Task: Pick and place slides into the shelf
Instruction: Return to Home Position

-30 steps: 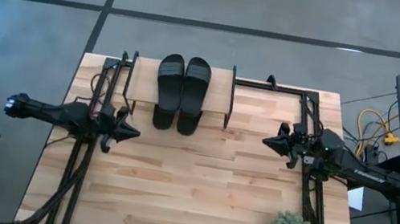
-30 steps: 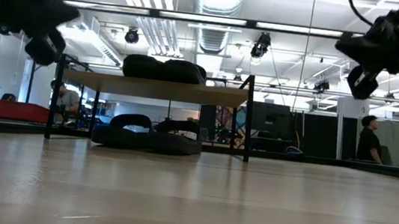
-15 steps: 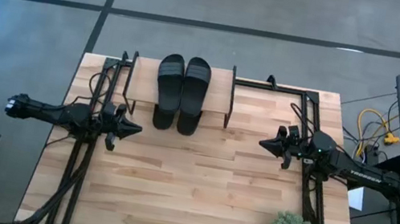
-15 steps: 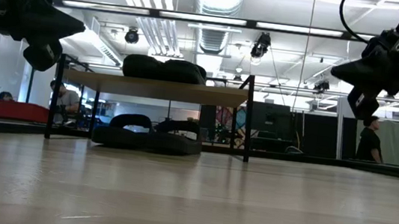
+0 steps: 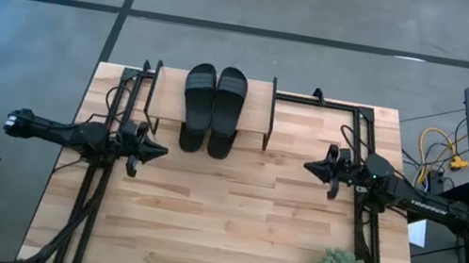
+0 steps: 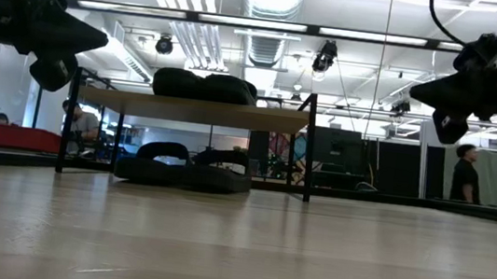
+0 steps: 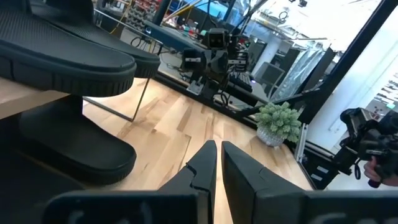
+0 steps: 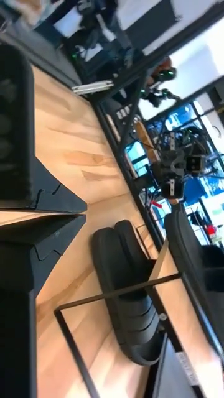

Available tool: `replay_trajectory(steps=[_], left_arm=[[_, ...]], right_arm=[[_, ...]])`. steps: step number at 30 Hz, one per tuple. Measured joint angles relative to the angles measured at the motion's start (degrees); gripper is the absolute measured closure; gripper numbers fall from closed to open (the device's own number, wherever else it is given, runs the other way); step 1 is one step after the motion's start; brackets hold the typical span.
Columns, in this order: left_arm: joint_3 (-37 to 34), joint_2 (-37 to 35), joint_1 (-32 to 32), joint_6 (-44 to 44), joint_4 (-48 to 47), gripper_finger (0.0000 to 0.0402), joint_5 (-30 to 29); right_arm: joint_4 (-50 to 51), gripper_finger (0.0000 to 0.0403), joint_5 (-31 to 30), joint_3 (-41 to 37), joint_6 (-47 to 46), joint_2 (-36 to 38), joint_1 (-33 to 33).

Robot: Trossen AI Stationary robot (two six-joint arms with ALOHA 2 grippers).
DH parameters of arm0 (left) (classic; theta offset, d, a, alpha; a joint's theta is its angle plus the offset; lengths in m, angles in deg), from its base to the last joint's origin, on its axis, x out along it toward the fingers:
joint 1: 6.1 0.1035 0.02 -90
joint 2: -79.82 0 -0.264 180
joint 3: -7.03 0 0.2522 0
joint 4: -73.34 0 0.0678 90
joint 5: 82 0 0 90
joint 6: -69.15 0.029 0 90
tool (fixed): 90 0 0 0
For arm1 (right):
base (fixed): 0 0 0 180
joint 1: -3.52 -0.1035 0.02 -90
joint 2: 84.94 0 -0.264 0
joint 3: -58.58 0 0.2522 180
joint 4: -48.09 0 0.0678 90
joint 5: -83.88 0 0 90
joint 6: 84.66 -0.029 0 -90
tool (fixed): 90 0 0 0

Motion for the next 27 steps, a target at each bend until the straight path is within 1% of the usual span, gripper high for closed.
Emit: replay_trajectory(steps=[8,10,14,16,17,22,24,27], left_arm=[[0.0,1.1,0.0,0.0,0.2,0.0391,0.0],[0.0,1.2,0.0,0.0,0.3,0.0391,0.0],[0.0,1.6,0.0,0.0,0.4,0.0391,0.0],[0.0,1.6,0.0,0.0,0.5,0.0391,0.0],[0.0,1.6,0.0,0.0,0.4,0.0391,0.0],[0.0,1.8,0.0,0.1,0.5,0.0391,0.0],[0.0,1.8,0.0,0.1,0.6,0.0391,0.0],[0.0,1.8,0.0,0.1,0.5,0.0391,0.0]], right_arm=[[0.0,0.0394,1.1,0.0,7.8,0.0,0.0],[-0.1,0.0394,3.2,0.0,10.0,0.0,0.0],[-0.4,0.0394,10.0,0.0,12.7,-0.1,0.0],[0.1,0.0394,11.7,0.0,12.9,-0.5,0.0],[0.6,0.0394,11.3,0.0,12.2,-0.8,0.0],[1.9,0.0394,3.0,0.0,4.3,-2.5,0.0],[1.8,0.0394,1.4,0.0,2.3,-3.0,0.0],[1.7,0.0394,1.1,0.0,0.8,-3.5,0.0]])
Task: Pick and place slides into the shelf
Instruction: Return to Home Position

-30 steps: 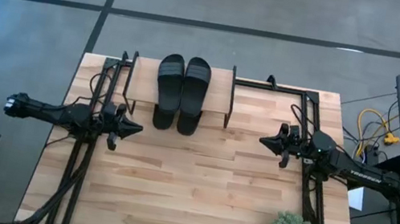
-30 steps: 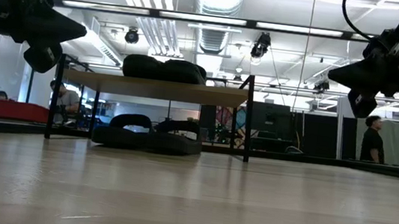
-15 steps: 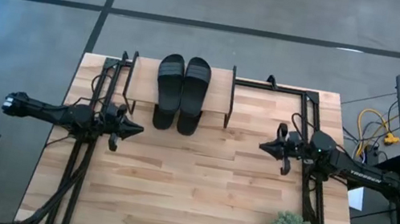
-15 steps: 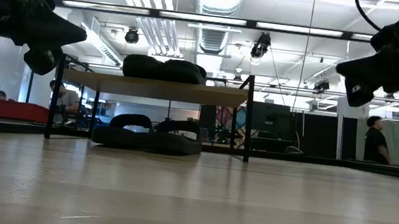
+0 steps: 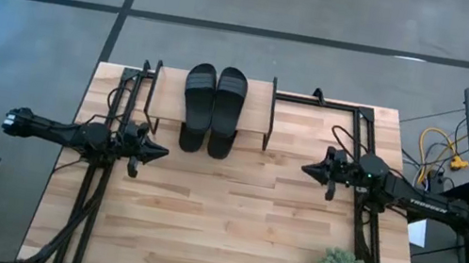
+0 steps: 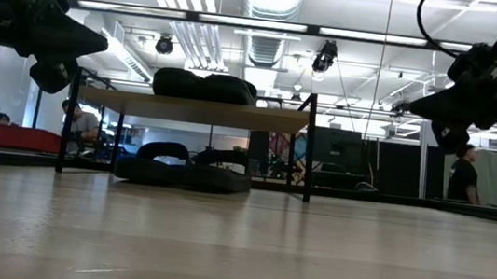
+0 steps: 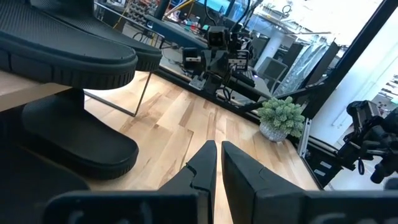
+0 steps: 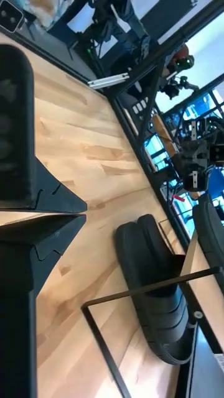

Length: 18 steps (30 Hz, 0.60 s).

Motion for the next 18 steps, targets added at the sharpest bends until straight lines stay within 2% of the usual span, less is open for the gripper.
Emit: replay_trajectory(steps=[11,18], left_arm=[[0.0,0.1,0.0,0.0,0.0,0.0391,0.0],[0.0,0.9,0.0,0.0,0.1,0.0391,0.0]], right_arm=[[0.0,0.0394,0.0,0.0,-0.2,-0.1,0.0],[1.9,0.0394,0.0,0.1,0.7,3.7,-0.1]])
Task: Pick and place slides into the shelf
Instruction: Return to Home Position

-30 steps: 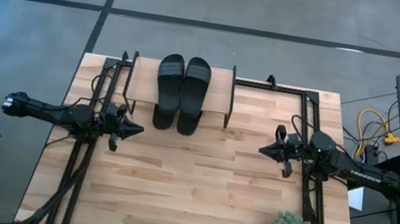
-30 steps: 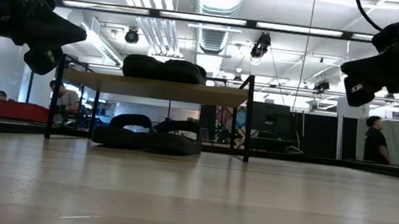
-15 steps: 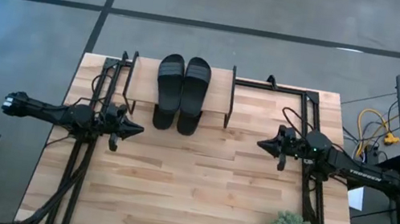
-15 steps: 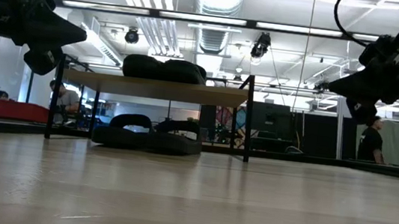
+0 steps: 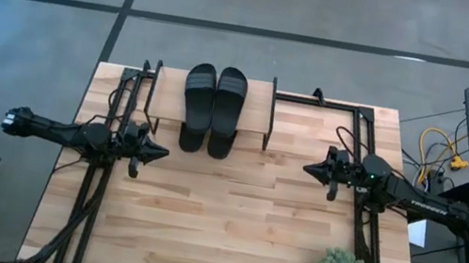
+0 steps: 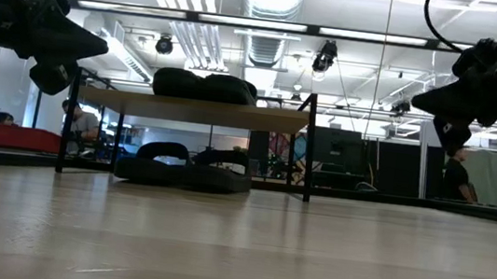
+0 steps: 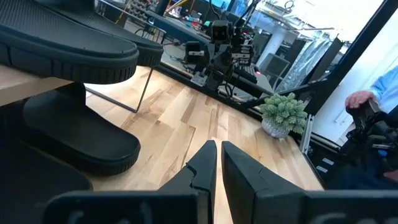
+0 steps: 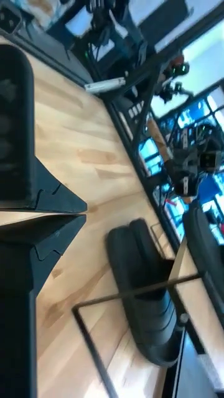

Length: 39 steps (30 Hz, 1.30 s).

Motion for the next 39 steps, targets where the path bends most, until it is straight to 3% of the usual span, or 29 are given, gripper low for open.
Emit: replay_trajectory(steps=[6,10,19,25,33,39], left_arm=[[0.0,0.0,0.0,0.0,0.0,0.0391,0.0],[0.0,0.1,0.0,0.0,0.0,0.0391,0.0],[0.0,0.4,0.0,0.0,0.0,0.0391,0.0],[-0.1,0.8,0.0,0.0,0.0,0.0391,0.0],[-0.1,1.1,0.0,0.0,0.0,0.0391,0.0],[-0.1,1.1,0.0,0.0,0.0,0.0391,0.0]], right_arm=[[0.8,0.0394,-1.5,0.0,-0.2,2.8,-6.8],[0.9,0.0394,-8.3,0.0,2.7,2.8,-13.4],[0.3,0.0394,-11.6,0.0,11.6,4.7,-25.0],[0.8,0.0394,-20.8,0.0,14.5,8.7,-26.3],[2.0,0.0394,-20.9,0.0,16.8,10.4,-26.3],[4.1,0.0394,-20.3,0.0,13.2,10.4,-26.3]])
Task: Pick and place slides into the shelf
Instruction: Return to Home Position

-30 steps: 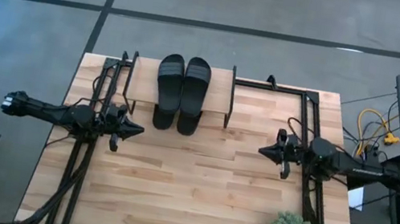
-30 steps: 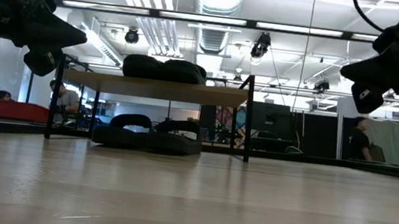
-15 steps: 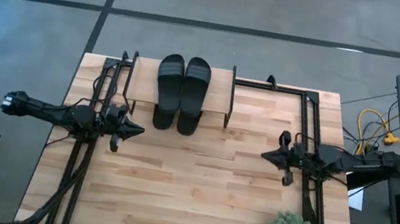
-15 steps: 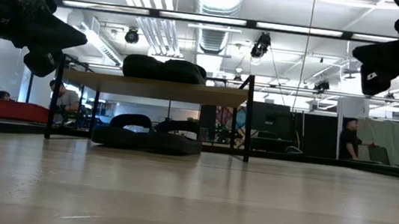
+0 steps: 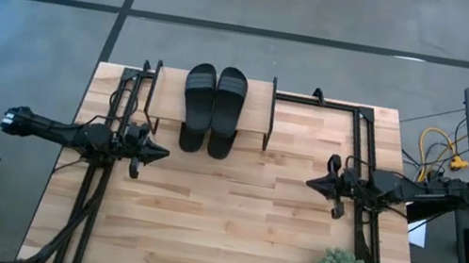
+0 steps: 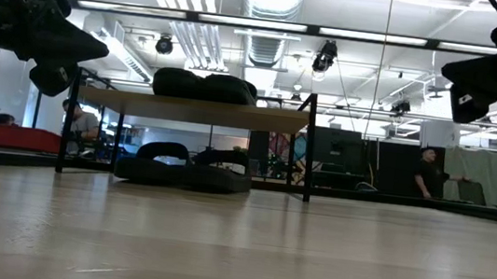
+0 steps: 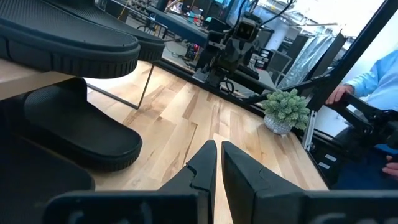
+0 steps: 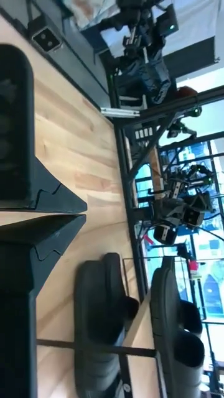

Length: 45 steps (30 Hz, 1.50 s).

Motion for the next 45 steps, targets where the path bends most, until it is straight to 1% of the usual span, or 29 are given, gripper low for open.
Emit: replay_trajectory(steps=[6,45], left_arm=[[0.0,0.0,0.0,0.0,0.0,0.0391,0.0],[0.0,0.4,0.0,0.0,0.0,0.0391,0.0]], right_arm=[[-0.1,0.0394,0.3,0.0,-2.2,0.0,0.0],[-0.2,0.0394,0.3,0.0,-1.5,-0.1,0.0]])
